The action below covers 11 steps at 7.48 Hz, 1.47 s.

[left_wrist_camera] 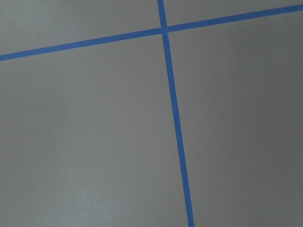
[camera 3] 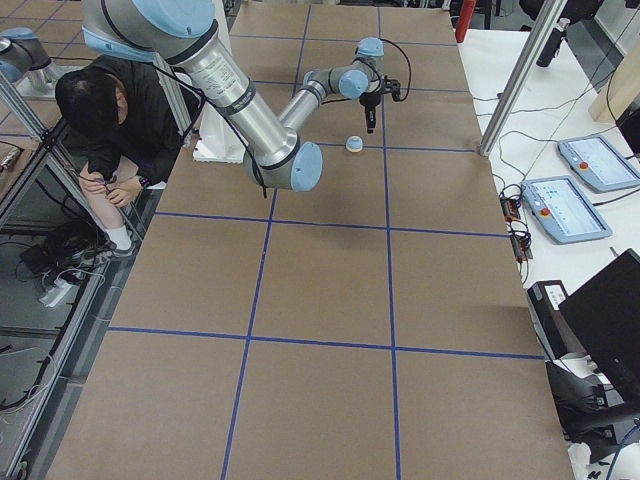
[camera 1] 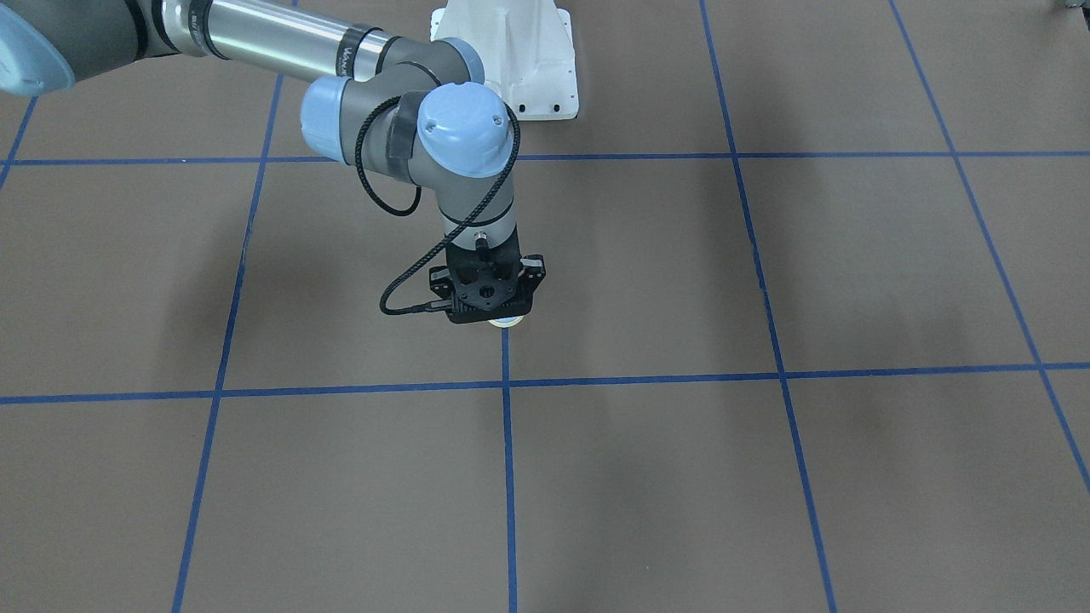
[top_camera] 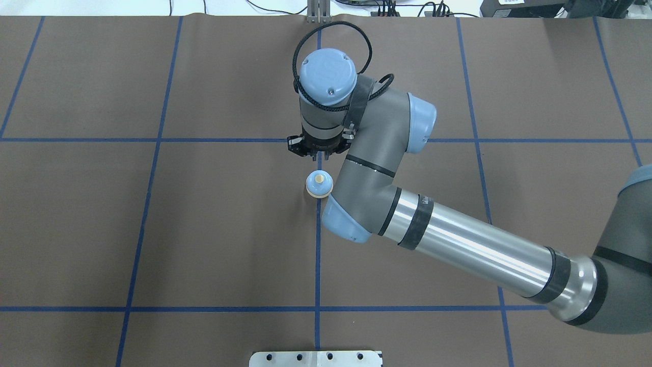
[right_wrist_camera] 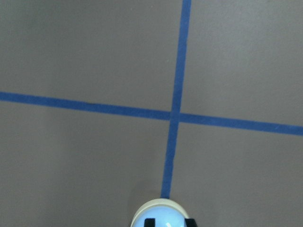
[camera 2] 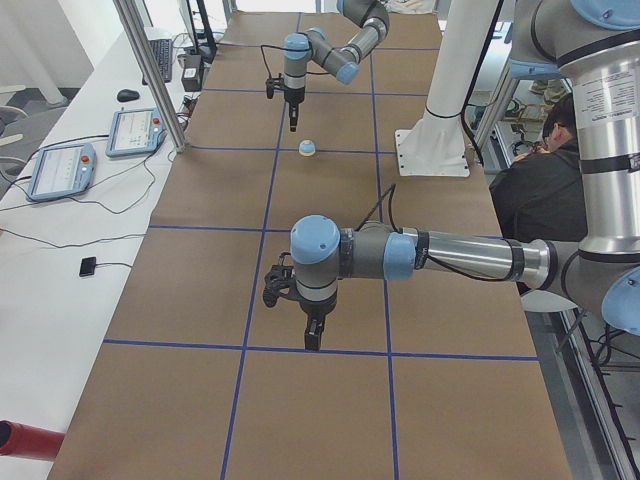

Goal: Place and press bell with both arms
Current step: 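Raise the right gripper off the bell and withdraw it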

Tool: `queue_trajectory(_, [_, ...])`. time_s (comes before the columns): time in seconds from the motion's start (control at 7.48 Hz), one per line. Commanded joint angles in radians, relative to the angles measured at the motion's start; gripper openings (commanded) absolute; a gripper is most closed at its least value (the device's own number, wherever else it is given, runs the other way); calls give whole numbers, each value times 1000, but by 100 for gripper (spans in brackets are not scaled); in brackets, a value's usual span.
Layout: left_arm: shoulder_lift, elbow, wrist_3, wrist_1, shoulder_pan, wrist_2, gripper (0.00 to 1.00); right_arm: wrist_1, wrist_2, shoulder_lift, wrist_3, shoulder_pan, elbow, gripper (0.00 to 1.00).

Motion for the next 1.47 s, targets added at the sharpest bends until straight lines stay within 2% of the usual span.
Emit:
queue_trajectory(0.0, [0,0,-6,-1,0,-2,100,-11,99,-44,-121,134,12,100])
queue_trajectory(0.13, [0,-12,-52,-2,-2,-14,100,-11,141,-84,-207,199,18,100])
queue_trajectory(0.27, [3,-30,-61,-1,-3,-84,100,-11,181,-142,-313,268,48,100])
queue_trajectory(0.4, [3,-39,-58,-1,-29,-112,100,-11,234,-218,-417,349,91,100])
queue_trajectory(0.54, [3,-49,-58,5,-56,-110,100,-11,288,-304,-541,436,132,100])
queue_trajectory(0.94, [-6,-43,-28,-1,-63,-98,100,-6,448,-542,-904,698,156,100])
queue_trajectory(1.2, [3,-33,-12,1,-63,-95,100,-9,467,-695,-1142,855,157,100])
queue_trajectory(1.34, [2,-4,-12,-1,-61,-95,100,-8,467,-760,-1202,920,165,100])
